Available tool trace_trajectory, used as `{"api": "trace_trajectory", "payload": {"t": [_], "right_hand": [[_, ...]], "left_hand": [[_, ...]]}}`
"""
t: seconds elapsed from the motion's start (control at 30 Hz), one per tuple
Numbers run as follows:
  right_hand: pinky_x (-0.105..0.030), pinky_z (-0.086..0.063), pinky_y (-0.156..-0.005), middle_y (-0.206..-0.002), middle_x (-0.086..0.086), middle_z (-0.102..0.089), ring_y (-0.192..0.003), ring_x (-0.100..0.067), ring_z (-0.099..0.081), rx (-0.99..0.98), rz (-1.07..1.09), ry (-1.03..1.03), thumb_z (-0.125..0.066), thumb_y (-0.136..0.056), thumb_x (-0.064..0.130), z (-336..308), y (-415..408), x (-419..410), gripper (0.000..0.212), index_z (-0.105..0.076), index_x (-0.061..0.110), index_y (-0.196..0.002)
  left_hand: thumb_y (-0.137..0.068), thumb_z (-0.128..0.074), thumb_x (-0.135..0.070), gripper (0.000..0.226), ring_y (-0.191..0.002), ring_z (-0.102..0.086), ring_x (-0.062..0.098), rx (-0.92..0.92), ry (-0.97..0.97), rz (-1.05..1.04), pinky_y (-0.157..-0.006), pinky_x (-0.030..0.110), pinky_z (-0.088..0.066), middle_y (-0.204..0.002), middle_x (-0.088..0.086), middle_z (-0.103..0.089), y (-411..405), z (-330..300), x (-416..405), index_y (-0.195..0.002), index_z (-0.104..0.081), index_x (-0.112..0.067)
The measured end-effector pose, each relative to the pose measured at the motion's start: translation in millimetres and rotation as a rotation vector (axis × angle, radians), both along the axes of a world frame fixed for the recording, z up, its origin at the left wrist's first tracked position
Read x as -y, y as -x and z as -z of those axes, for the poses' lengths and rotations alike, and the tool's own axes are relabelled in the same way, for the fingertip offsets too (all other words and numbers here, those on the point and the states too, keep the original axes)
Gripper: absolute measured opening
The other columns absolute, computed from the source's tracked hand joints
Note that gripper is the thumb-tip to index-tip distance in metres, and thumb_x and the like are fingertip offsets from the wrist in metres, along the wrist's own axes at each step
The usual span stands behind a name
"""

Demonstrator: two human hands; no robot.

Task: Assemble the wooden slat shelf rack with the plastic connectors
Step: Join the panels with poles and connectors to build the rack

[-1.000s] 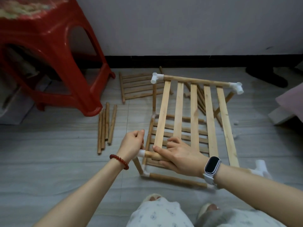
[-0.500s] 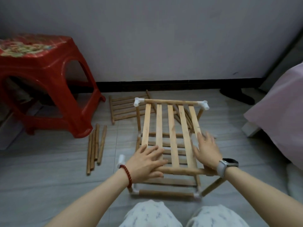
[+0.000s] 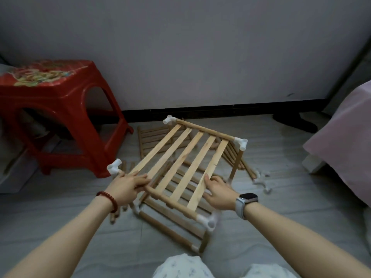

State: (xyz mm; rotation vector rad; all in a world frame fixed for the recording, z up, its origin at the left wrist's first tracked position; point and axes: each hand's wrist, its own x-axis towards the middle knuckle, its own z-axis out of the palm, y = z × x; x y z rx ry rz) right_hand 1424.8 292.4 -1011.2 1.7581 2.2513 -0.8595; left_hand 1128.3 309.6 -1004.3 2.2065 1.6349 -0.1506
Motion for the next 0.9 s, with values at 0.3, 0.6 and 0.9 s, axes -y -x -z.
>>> {"api": "trace_trajectory", "payload": {"t": [0.3,0.6,0.9], "right_hand": [[-0.041,-0.019,-0.113,-0.151,-0.001,-0.026,-0.141,-0.02,-0.018,0.063,-0.047,-0.376,-0.036,-0.096,0.017,-8.0,-0.1,-27.0,0.05,-0.028,0.025,-0.145],[-0.042,0.008,-0.115,-0.158,0.005,0.013,-0.144,-0.015,0.016,0.166,-0.156,-0.28,-0.038,-0.087,-0.004,11.4,-20.0,-41.0,0.083,0.002,0.038,-0.148],[-0.041,-0.004,-0.118,-0.158,0.001,0.008,-0.145,-0.016,0.01,0.08,-0.241,-0.234,-0.044,-0.089,0.004,10.9,17.2,-35.3,0.079,-0.002,0.035,-0.149]], "left_hand": [[-0.089,-0.037,-0.064,0.069,-0.145,-0.003,0.024,0.102,-0.04,-0.071,-0.115,0.055,-0.004,-0.158,-0.002,-0.007,-94.8,-5.5,4.8,-0.148,-0.013,-0.037],[-0.095,-0.039,-0.05,0.074,-0.141,0.021,0.032,-0.18,-0.048,0.152,-0.114,0.054,0.007,-0.154,0.002,0.024,-112.1,24.1,-1.7,-0.146,0.013,-0.039],[-0.098,-0.043,-0.035,0.072,-0.144,0.013,0.025,-0.317,-0.087,0.15,-0.116,0.054,-0.003,-0.156,-0.004,0.018,-53.4,12.7,-5.6,-0.143,0.012,-0.047]]}}
